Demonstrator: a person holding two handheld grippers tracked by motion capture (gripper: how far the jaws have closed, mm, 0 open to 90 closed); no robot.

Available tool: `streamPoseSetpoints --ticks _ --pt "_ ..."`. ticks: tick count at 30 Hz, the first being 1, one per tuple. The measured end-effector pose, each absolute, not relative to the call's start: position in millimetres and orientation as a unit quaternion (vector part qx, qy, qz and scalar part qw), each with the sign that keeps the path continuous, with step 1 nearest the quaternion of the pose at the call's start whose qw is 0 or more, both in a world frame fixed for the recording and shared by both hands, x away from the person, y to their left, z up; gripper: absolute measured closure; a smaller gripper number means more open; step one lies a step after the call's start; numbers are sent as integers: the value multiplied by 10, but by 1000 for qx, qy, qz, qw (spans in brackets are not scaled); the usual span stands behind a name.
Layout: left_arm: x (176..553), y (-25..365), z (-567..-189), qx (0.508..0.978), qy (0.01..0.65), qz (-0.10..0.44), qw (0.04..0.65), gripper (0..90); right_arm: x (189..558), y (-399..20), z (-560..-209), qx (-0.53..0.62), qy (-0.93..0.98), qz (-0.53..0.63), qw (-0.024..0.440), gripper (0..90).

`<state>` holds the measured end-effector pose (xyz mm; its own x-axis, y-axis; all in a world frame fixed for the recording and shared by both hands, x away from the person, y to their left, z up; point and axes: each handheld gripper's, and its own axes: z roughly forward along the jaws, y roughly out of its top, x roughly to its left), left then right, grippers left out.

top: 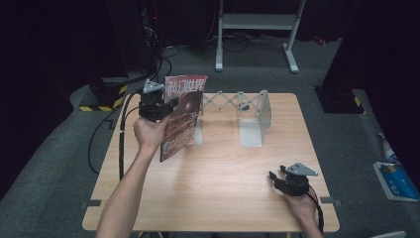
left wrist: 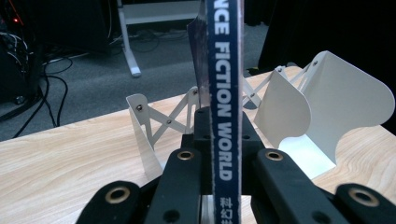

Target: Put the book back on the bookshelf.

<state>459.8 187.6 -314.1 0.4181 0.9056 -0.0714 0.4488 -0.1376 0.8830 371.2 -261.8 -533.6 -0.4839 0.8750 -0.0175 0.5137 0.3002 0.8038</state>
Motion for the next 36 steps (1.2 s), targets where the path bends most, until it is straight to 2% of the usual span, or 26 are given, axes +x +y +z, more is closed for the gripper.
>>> streamPoseSetpoints --ticks 20,36 --pt "4873 1831 -3297 692 490 262 461 842 3712 -2619 -5336 450 771 383 236 456" --pt "4895 1732 -3412 698 475 269 464 841 3712 -2618 -5336 450 771 383 236 455"
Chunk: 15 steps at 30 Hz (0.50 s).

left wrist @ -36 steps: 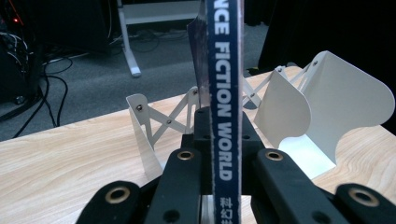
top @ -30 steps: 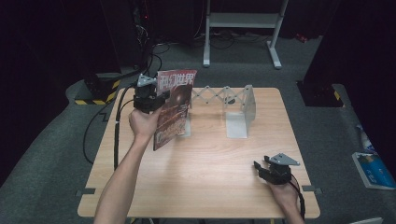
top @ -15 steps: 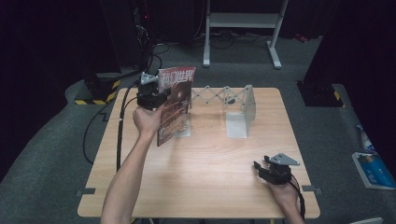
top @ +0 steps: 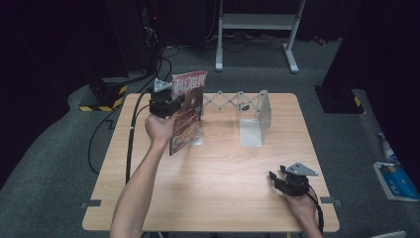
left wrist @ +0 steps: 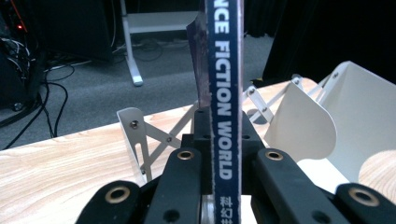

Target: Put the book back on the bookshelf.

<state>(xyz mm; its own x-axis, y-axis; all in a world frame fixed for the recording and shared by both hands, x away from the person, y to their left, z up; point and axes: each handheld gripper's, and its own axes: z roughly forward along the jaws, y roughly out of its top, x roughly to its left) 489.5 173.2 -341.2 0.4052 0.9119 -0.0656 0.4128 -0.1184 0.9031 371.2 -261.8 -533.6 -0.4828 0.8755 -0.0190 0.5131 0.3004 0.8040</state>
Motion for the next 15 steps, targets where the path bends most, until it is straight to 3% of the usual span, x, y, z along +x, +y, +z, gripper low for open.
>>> streamPoseSetpoints --ticks 15 --pt "4859 1685 -3427 722 460 271 440 836 3711 -2616 -5337 451 771 384 235 455"
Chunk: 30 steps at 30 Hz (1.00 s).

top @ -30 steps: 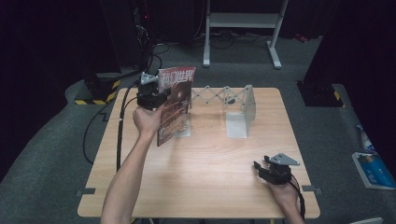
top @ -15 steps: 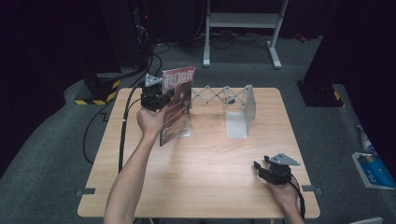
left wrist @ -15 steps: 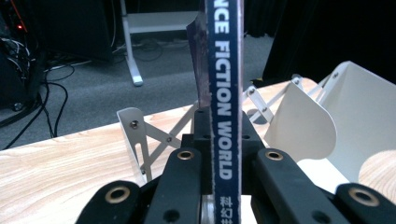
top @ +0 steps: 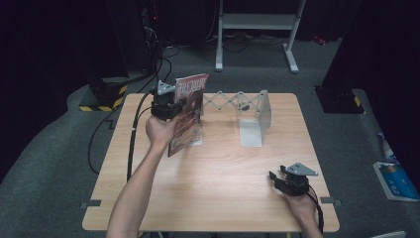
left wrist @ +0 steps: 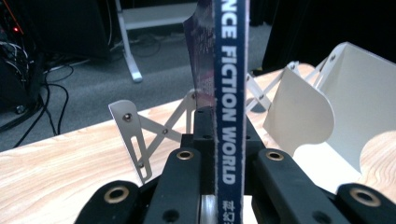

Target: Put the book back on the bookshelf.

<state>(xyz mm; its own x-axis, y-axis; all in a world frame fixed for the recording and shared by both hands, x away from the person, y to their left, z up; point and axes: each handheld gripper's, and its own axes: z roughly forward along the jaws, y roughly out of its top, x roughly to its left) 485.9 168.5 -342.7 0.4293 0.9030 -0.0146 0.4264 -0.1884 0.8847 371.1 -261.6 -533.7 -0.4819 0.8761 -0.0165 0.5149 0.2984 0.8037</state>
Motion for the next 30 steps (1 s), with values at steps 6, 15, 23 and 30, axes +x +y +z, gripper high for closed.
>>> streamPoseSetpoints --ticks 6,15,23,30 --pt "4872 1684 -3434 728 468 264 426 834 3710 -2616 -5336 452 771 384 235 455" --pt "4920 1668 -3400 740 479 243 404 832 3714 -2618 -5337 449 772 384 236 454" --pt "4965 1678 -3371 748 497 215 384 821 3714 -2618 -5337 449 772 384 236 454" --pt "4982 1699 -3370 753 508 190 372 827 3714 -2619 -5337 449 772 383 236 454"
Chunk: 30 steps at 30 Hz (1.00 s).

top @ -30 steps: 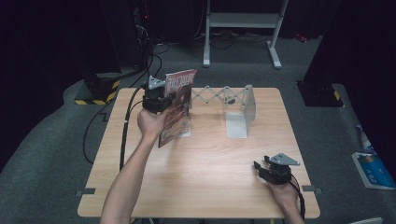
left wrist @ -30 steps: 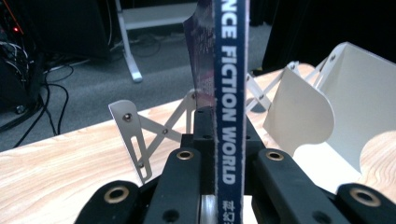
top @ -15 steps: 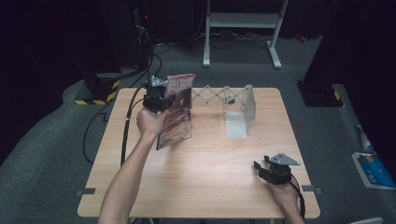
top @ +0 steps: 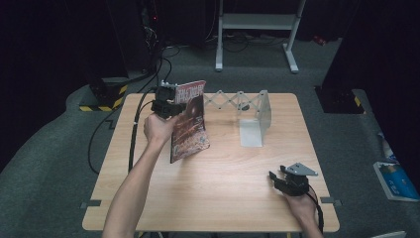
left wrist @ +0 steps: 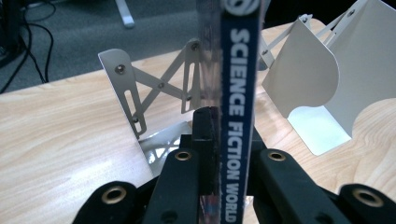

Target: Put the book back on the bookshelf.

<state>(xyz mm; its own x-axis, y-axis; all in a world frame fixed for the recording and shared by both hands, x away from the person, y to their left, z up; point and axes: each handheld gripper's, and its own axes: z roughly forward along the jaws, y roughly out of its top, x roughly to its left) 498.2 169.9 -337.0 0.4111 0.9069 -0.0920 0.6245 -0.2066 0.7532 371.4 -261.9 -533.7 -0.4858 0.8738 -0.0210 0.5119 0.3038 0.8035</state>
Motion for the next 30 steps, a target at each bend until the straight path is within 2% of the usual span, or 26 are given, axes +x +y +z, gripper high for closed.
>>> streamPoseSetpoints --ticks 17,30 --pt "4826 1639 -3290 737 464 276 406 841 3711 -2616 -5336 449 772 384 235 454" --pt "4800 1671 -3464 702 459 302 452 841 3711 -2617 -5335 449 772 384 235 454"
